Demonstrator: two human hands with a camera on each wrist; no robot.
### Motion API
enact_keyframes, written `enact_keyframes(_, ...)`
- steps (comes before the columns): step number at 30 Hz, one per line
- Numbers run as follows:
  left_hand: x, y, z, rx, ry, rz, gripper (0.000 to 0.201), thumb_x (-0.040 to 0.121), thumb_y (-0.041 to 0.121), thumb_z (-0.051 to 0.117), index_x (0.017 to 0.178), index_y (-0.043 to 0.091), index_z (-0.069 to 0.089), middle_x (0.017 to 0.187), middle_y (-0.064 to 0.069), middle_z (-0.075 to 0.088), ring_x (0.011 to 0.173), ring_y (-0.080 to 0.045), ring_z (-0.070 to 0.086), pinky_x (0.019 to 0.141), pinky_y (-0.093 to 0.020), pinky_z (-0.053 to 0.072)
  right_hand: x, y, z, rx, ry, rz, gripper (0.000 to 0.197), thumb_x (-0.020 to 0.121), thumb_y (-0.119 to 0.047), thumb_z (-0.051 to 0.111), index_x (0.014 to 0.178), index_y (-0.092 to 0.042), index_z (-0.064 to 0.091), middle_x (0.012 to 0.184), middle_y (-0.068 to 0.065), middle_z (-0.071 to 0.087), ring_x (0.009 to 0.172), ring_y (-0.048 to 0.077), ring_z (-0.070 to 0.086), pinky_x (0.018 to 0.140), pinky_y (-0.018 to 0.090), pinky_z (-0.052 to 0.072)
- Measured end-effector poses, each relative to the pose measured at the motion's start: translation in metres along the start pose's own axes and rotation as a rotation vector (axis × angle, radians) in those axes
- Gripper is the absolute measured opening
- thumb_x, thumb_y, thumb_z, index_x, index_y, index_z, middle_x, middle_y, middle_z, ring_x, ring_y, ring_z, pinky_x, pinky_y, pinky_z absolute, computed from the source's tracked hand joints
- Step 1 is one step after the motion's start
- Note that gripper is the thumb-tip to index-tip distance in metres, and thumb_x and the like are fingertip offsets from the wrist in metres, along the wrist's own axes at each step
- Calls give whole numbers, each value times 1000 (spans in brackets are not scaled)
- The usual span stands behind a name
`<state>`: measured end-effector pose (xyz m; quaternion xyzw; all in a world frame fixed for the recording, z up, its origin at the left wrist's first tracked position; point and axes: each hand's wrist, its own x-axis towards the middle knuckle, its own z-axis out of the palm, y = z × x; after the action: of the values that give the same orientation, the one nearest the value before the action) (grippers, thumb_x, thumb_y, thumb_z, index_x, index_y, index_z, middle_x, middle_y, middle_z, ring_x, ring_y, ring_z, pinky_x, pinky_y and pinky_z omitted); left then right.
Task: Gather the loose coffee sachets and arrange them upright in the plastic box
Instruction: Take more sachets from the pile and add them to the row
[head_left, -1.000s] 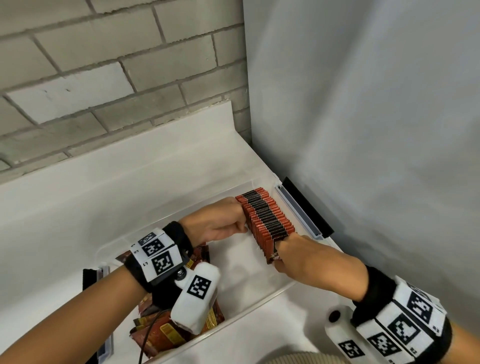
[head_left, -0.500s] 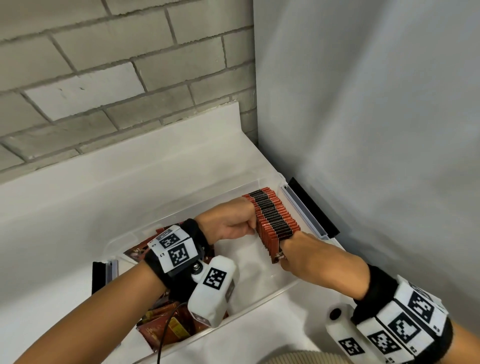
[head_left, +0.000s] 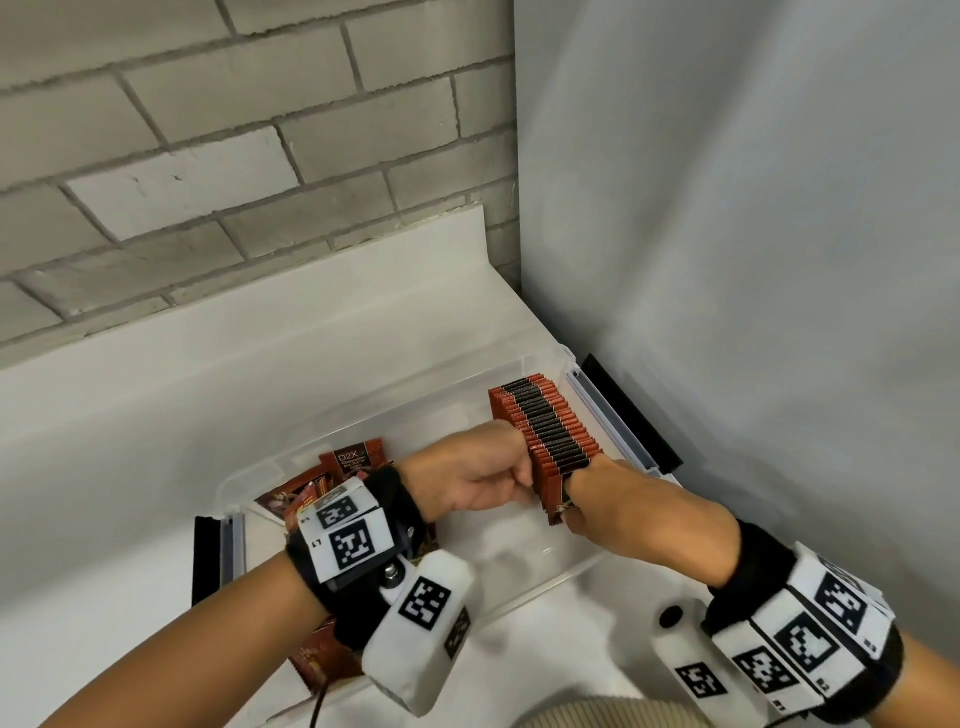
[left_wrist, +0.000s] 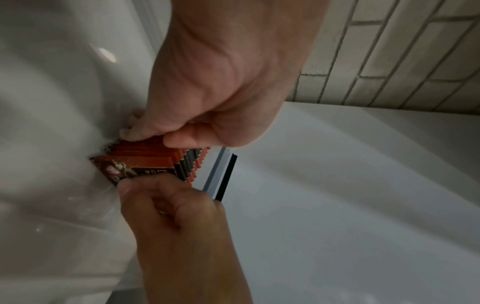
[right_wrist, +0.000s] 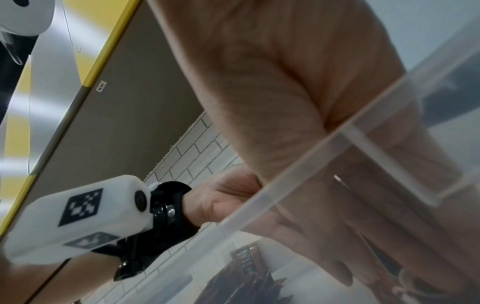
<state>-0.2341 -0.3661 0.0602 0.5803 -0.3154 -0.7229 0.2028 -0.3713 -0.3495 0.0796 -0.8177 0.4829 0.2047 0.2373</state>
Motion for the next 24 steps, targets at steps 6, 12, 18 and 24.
enact_keyframes(6, -8, -5, 5, -35, -92, -26, 55, 78, -28, 16, 97, 0, 59, 79, -11, 65, 66, -17, 65, 65, -27, 57, 0, 4, 2, 34, 28, 13, 24, 99, -17, 44, 114, -4, 59, 98, 8, 49, 83, 20, 49, 52, 20, 32)
enact_keyframes(12, -10, -13, 9, -49, -48, -84, 49, 80, -27, 20, 85, 5, 57, 80, -10, 54, 73, -16, 55, 90, -34, 45, 1, 7, -1, 68, 47, -6, 21, 97, -16, 48, 110, -5, 60, 94, 5, 45, 78, 19, 47, 53, 20, 33)
enact_keyframes(18, -17, -15, 23, -120, -33, -87, 50, 81, -27, 20, 85, 9, 53, 85, -5, 55, 79, -12, 54, 110, -40, 32, -7, 4, -11, 33, 37, -28, 22, 96, -11, 50, 111, -2, 62, 93, 6, 44, 66, 16, 45, 47, 16, 28)
enact_keyframes(24, -33, -10, 3, 27, 18, -66, 45, 86, -24, 30, 63, 11, 47, 67, -6, 49, 68, -13, 49, 103, -37, 39, -14, 5, -20, 32, 31, -63, 28, 96, -16, 50, 69, -11, 50, 71, -3, 39, 62, 12, 43, 47, 16, 24)
